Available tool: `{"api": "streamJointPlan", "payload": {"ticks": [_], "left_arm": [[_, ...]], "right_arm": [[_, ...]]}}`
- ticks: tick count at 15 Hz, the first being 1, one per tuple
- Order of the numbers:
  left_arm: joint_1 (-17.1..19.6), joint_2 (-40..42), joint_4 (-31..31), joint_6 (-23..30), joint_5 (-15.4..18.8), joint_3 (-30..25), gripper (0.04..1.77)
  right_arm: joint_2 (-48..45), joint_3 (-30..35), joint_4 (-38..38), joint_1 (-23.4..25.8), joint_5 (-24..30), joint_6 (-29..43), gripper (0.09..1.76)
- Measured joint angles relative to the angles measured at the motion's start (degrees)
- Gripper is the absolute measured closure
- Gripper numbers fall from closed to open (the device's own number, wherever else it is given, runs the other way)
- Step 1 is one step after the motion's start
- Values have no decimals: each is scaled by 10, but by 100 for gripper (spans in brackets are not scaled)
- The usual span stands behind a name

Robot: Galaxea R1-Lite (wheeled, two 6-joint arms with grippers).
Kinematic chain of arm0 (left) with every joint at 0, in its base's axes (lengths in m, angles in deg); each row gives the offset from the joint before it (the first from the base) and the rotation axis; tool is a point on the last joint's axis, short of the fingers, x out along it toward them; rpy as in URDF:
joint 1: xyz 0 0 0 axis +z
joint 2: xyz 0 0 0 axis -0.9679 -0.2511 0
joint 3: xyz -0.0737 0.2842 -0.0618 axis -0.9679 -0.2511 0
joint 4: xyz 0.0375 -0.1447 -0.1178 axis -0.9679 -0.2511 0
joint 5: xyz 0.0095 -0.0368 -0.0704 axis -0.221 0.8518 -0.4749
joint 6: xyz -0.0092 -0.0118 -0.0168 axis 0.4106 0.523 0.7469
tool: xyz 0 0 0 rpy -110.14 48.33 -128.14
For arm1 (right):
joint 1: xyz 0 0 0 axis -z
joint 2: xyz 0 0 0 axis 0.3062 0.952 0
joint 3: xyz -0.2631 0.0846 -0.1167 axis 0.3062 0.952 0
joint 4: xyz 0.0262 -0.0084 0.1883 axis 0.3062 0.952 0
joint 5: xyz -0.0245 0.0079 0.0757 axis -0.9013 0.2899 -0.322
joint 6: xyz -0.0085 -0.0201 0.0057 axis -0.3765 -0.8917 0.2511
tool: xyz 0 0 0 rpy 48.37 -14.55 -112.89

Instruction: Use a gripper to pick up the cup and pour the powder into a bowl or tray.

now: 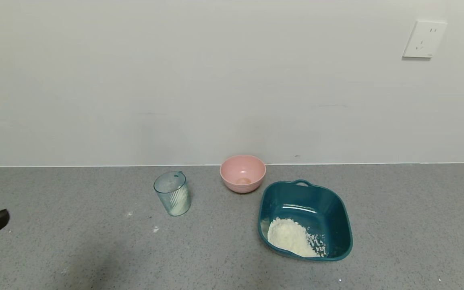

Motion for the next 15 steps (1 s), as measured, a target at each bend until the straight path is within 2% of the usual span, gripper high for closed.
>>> {"api": "streamJointPlan", "payload": {"ticks": [7,9,11,15], "left_arm": [[7,141,-24,1,-74,-51,10],[8,168,-52,1,-89,-51,10],[21,195,-69,0,-96,-48,9],[64,265,-88,-4,-93,-84,9]], "right_arm": [[0,0,0,0,0,0,14],[0,0,0,0,0,0,14],[0,0,0,0,0,0,14],[0,0,0,0,0,0,14]]}}
